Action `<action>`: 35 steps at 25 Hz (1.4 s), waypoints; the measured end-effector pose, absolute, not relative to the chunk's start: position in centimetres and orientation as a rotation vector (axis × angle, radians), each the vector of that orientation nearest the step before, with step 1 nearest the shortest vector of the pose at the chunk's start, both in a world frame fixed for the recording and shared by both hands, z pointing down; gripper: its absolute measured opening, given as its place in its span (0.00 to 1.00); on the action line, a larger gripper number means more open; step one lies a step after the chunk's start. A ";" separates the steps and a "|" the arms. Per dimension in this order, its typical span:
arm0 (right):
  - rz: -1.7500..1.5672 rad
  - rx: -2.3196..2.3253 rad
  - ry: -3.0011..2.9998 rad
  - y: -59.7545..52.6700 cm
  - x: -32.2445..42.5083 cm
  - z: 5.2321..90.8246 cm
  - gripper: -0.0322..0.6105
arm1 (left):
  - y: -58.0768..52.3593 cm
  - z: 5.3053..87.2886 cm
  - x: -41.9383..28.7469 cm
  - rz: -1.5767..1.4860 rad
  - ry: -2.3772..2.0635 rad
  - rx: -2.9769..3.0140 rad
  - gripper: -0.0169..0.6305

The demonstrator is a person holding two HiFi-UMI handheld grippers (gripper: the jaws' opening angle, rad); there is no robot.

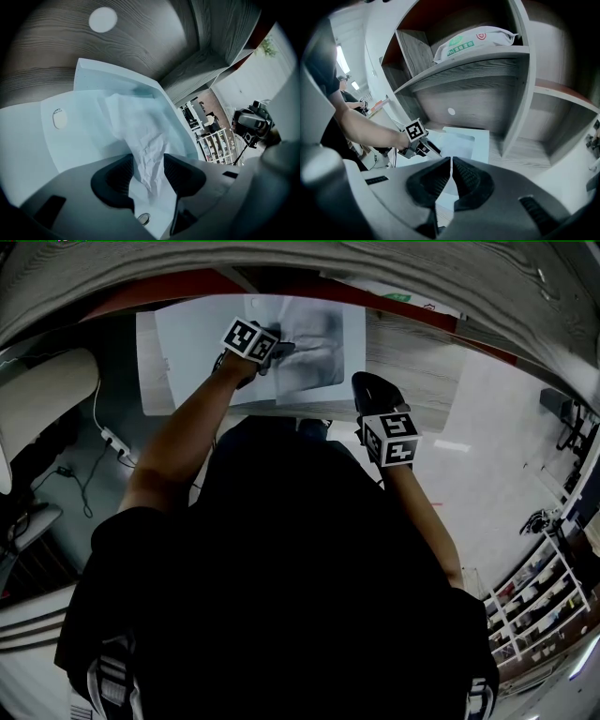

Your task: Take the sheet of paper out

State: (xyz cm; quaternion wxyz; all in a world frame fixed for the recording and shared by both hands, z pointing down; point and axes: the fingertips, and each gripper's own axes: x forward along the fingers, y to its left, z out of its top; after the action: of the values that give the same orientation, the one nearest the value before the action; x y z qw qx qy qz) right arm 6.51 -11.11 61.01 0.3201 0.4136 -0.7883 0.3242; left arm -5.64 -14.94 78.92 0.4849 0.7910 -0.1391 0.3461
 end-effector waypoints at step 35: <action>0.899 1.068 -2.086 -9.9 7.2 61.5 0.09 | -16.8 79.9 -2.3 0.858 -0.508 1.900 0.27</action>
State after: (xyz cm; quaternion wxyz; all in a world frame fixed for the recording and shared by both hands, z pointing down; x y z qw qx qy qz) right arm 7.22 -9.93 61.55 0.3105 0.4044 -0.7900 0.3404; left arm -2.32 -16.81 79.91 0.4776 0.7779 -0.2082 0.3514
